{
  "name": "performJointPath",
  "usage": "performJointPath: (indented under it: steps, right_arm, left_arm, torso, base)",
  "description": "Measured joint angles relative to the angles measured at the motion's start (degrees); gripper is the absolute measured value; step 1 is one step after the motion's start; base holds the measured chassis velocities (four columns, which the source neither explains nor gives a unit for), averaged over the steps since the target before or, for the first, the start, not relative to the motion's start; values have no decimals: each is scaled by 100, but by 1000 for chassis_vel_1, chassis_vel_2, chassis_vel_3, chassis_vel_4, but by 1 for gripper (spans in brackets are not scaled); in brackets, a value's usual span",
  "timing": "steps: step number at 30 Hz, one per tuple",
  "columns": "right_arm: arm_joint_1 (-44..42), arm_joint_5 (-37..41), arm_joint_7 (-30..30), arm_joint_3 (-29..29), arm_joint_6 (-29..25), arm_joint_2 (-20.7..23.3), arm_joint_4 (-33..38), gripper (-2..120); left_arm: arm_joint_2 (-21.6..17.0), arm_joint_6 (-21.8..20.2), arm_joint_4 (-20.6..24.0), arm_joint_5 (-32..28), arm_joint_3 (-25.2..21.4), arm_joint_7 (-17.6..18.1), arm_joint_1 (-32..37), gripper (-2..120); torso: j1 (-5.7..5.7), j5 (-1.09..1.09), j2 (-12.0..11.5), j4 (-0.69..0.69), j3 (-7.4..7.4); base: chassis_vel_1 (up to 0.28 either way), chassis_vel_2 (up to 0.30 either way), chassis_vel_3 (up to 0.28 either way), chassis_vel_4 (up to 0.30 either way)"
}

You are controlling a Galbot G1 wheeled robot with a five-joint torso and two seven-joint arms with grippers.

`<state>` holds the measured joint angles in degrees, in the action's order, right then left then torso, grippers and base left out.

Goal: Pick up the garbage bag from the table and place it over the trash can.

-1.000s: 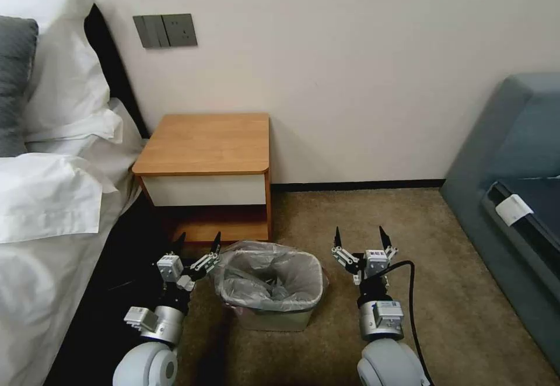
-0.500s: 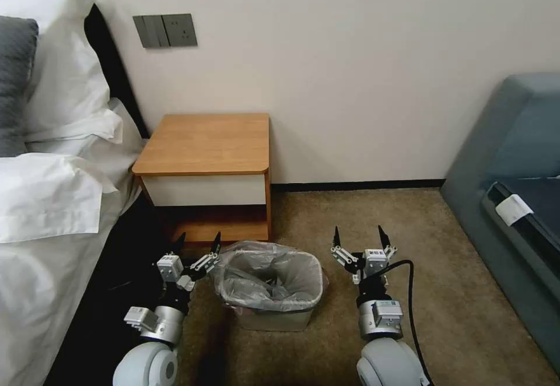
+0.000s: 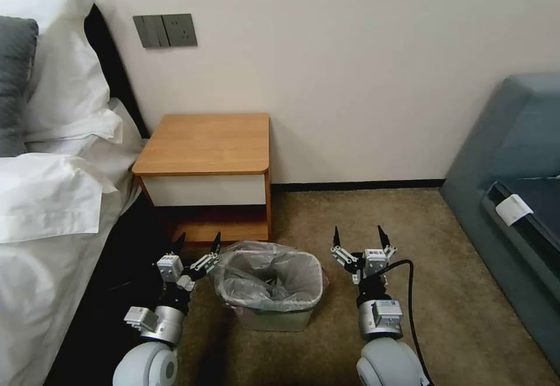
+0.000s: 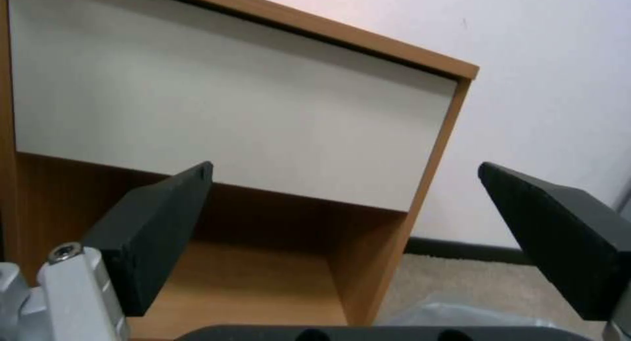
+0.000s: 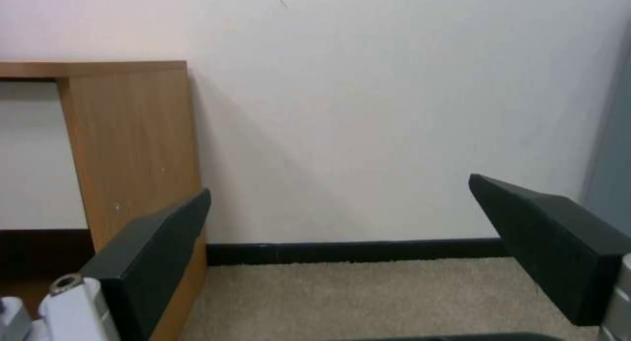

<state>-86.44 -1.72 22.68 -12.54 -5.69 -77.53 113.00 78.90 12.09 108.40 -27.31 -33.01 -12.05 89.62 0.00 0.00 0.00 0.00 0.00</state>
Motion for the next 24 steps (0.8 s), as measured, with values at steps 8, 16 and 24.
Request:
performJointPath:
  steps: [8,16,24]
  right_arm:
    - [1,2,0,1,0,1,0,100]
    - [1,2,0,1,0,1,0,100]
    - [1,3,0,1,1,1,0,100]
  left_arm:
    - [0,-2,3,0,0,0,0,100]
    - [0,-2,4,0,0,0,0,100]
    - [0,-2,4,-1,0,0,0,100]
  torso:
    - [0,0,0,0,0]
    - [0,0,0,0,0]
    - [0,0,0,0,0]
  base:
    - [0,0,0,0]
    - [0,0,0,0]
    - [0,0,0,0]
